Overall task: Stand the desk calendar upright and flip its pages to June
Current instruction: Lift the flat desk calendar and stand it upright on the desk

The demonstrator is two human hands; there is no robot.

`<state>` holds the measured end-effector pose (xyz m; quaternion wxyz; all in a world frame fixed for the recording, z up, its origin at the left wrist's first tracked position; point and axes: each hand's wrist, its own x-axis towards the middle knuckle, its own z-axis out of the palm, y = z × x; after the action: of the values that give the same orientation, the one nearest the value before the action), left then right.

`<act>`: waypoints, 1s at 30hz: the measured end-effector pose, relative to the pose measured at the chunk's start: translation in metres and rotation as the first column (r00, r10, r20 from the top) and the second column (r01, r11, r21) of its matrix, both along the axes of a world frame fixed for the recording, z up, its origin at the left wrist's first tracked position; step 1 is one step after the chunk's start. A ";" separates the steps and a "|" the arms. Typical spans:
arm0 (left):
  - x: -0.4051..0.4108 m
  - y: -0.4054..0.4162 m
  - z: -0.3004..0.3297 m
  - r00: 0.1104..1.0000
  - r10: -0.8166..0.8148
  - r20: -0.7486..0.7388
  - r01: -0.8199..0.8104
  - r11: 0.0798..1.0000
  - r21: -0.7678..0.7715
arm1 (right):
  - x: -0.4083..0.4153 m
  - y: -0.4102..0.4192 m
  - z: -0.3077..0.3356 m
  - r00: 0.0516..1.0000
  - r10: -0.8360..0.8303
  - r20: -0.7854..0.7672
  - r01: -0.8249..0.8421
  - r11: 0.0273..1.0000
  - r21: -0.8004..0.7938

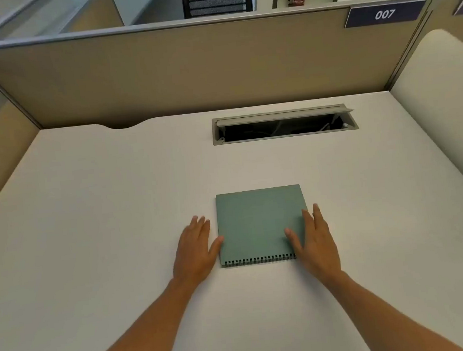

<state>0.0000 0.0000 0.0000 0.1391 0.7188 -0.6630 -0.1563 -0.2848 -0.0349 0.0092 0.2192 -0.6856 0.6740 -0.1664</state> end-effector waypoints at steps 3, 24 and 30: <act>-0.012 0.011 -0.004 1.000 0.011 0.020 -0.009 0.996 -0.092 | 0.004 0.005 -0.006 0.997 -0.071 0.001 0.071 0.997 0.016; -0.037 0.002 0.026 0.555 0.440 -0.706 -0.495 0.857 0.145 | 0.019 -0.024 0.027 0.600 -0.349 0.720 0.235 0.937 0.258; -0.018 -0.005 0.043 0.417 0.397 -0.817 -0.545 0.829 0.124 | 0.025 -0.041 0.056 0.507 -0.215 0.834 0.100 0.976 0.191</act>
<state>-0.0181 -0.0051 0.0432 0.5237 0.7056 -0.3019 -0.3697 -0.2596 -0.0761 0.0655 0.5441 -0.4384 0.5490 -0.4587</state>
